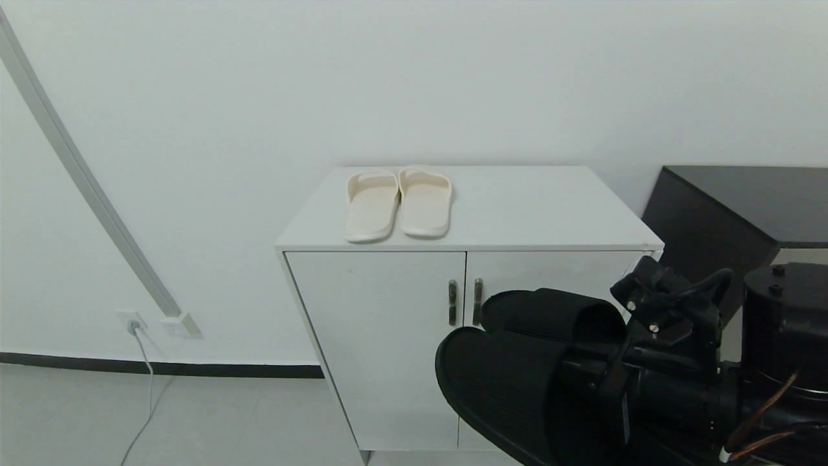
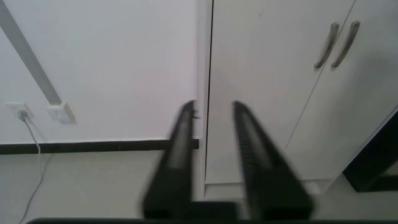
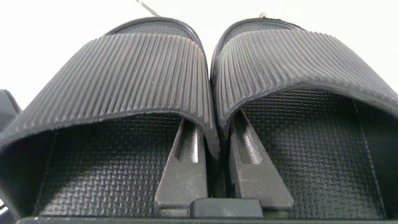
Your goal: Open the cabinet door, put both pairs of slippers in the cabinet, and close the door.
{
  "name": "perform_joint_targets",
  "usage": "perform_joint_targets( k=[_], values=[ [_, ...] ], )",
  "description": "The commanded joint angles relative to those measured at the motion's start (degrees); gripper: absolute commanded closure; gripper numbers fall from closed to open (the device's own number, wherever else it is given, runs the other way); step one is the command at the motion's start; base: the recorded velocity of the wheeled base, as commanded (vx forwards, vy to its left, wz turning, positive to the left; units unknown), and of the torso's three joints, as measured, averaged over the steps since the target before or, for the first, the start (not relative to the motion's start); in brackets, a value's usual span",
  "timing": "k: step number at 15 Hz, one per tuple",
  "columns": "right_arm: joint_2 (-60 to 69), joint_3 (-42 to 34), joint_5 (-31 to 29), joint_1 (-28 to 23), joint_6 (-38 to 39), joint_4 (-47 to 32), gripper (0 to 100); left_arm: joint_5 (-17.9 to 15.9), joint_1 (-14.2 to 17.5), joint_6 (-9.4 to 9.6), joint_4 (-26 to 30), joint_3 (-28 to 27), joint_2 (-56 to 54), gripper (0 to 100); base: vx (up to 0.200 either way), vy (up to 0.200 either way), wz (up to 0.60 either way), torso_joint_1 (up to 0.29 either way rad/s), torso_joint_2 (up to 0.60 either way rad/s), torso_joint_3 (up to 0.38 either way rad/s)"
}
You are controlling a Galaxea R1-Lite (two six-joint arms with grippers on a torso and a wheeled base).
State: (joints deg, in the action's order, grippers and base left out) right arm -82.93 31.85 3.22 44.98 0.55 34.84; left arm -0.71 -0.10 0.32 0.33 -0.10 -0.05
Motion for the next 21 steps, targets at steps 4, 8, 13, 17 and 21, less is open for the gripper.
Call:
perform_joint_targets(
  k=[4, 8, 13, 17, 21],
  values=[
    [-1.09, -0.74, 0.03, -0.07, 0.07, 0.40, 100, 0.00, 0.01, -0.05, -0.07, 0.01, 0.05, 0, 0.000, 0.000, 0.00, -0.204, 0.52, 0.317],
    [-0.83, -0.83, 0.03, -0.25, 0.07, 0.40, 100, 0.00, 0.01, 0.12, -0.07, 0.01, 0.05, 0, 0.000, 0.000, 0.00, -0.179, 0.50, 0.315],
    [-1.00, -1.27, 0.03, -0.25, -0.02, 0.49, 100, 0.00, 0.01, 0.03, -0.07, 0.01, 0.05, 0, 0.000, 0.000, 0.00, -0.144, 0.48, 0.334],
    [-1.09, -2.85, 0.03, -0.25, -0.11, 3.92, 100, 0.00, 0.01, 0.12, -0.07, 0.01, 0.05, 0, 0.000, 0.000, 0.00, -0.098, 0.46, 0.354],
    [-1.18, -2.76, 0.03, -0.25, -0.11, 4.09, 100, 0.00, 0.01, -0.23, -0.07, 0.01, 0.05, 0, 0.000, 0.000, 0.00, -0.045, 0.44, 0.397]
  ],
)
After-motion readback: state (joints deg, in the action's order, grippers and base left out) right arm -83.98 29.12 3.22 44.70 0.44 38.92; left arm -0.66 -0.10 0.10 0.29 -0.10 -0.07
